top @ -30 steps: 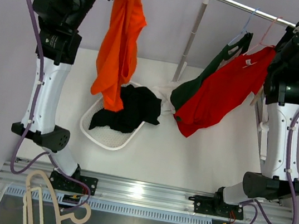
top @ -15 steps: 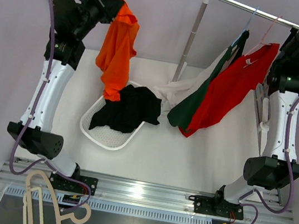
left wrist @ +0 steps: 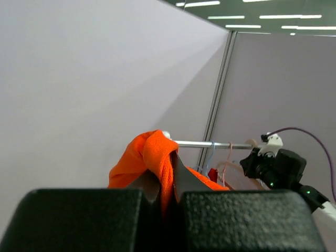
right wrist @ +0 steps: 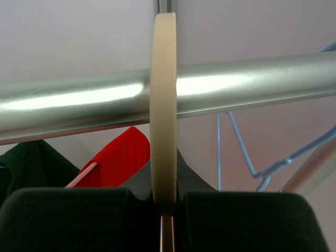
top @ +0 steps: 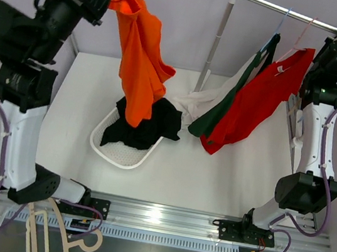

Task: Remove the t-shirt from the hanger

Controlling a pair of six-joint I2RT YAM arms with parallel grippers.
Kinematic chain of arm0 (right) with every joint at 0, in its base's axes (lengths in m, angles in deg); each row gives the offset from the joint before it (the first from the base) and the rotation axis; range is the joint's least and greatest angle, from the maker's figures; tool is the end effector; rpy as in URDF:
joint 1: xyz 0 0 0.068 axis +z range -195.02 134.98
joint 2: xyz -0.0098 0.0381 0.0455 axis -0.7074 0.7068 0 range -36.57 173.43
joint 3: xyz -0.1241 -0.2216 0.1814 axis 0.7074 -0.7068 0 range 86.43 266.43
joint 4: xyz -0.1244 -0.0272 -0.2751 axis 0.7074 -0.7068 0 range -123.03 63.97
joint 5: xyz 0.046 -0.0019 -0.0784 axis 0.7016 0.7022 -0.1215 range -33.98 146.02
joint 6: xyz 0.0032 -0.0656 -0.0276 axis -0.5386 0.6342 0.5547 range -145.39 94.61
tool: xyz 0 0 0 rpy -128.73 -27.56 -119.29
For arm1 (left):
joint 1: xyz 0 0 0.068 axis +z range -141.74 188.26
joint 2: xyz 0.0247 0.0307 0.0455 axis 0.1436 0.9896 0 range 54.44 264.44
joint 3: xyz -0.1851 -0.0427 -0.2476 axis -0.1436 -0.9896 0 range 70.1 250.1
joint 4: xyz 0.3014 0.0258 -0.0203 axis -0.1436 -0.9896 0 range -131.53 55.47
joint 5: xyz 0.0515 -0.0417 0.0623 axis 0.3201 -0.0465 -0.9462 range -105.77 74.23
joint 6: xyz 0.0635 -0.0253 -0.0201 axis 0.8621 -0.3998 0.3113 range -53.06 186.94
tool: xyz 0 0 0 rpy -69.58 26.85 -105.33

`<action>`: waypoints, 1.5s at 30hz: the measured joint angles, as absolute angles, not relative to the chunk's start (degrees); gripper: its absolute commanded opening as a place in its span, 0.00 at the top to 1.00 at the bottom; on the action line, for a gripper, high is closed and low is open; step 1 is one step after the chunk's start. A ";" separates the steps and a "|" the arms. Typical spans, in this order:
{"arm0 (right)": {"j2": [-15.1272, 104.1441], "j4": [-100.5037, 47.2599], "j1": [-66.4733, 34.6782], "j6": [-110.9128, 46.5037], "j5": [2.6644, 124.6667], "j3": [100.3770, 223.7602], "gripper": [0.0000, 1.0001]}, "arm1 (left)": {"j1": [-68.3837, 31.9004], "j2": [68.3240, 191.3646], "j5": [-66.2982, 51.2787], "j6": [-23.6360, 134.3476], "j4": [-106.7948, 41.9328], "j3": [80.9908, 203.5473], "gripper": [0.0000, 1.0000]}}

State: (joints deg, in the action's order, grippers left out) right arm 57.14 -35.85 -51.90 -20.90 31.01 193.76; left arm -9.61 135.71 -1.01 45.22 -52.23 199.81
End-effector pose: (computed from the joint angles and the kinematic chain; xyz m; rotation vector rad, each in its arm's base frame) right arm 0.4274 -0.0766 0.5520 0.3839 1.4814 -0.4864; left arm 0.2173 -0.0857 0.7373 0.2049 1.0631 -0.7571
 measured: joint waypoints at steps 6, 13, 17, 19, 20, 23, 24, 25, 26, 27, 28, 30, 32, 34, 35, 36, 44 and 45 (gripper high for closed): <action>56.51 -33.58 -51.94 -21.51 30.94 191.88 1.00 | -9.61 125.79 -2.80 46.09 -50.44 189.32 0.99; 56.31 -33.03 -51.94 -22.60 30.99 191.38 1.00 | -9.61 123.91 -6.12 47.34 -50.17 178.61 0.99; 55.30 -32.57 -51.94 -22.71 31.01 190.13 1.00 | -9.61 125.03 -7.69 48.02 -52.32 174.87 0.99; 55.04 -32.57 -51.94 -22.80 31.03 189.87 1.00 | -9.61 125.51 -8.13 48.06 -52.82 174.57 0.99; 55.00 -32.59 -51.94 -22.82 31.03 189.83 1.00 | -9.61 125.53 -8.18 48.06 -52.82 174.52 0.99; 54.80 -32.62 -51.94 -22.82 31.03 189.63 1.00 | -9.61 125.31 -8.50 48.15 -52.67 174.52 0.99; 54.69 -32.64 -51.94 -22.82 31.05 189.52 1.00 | -9.61 125.20 -8.70 48.17 -52.67 174.52 0.99; 54.58 -32.66 -51.94 -22.82 31.03 189.41 1.00 | -9.61 125.13 -8.83 48.19 -52.67 174.48 0.99; 54.47 -32.81 -51.94 -22.82 31.05 189.37 1.00 | -9.61 125.00 -9.07 48.17 -52.71 174.37 0.99; 54.34 -32.92 -51.94 -22.82 31.05 189.28 1.00 | -9.61 124.78 -9.20 48.06 -52.51 173.87 0.99; 54.21 -32.99 -51.94 -22.84 31.03 189.17 1.00 | -9.61 124.30 -9.31 47.91 -52.53 172.86 0.99; 53.80 -33.03 -51.94 -23.06 31.03 188.76 1.00 | -9.61 122.49 -9.40 47.23 -51.75 168.82 0.99; 53.38 -32.99 -51.94 -23.43 31.01 188.28 1.00 | -9.61 118.75 -9.57 46.03 -50.30 160.95 0.99; 53.10 -33.01 -51.94 -23.72 30.94 188.04 0.99 | -9.61 115.17 -9.68 44.81 -48.86 153.63 0.99; 53.10 -33.05 -51.94 -23.85 30.83 188.01 0.99 | -9.61 113.29 -9.68 44.35 -48.67 149.89 0.99; 53.10 -33.05 -51.94 -23.91 30.77 188.01 0.99 | -9.61 111.45 -9.68 43.87 -48.71 146.52 0.99; 52.88 -36.11 -51.75 -24.46 29.68 189.39 0.69 | -9.63 100.00 -9.90 38.16 -48.77 125.41 0.99; 52.88 -37.56 -51.40 -24.50 29.20 189.98 0.62 | -9.63 98.58 -10.16 37.05 -49.10 122.00 0.99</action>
State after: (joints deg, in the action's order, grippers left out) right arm 52.88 -37.56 -51.40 -24.50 29.20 189.98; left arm -9.63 98.58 -10.16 37.05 -49.10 122.00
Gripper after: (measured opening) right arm 0.280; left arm 0.011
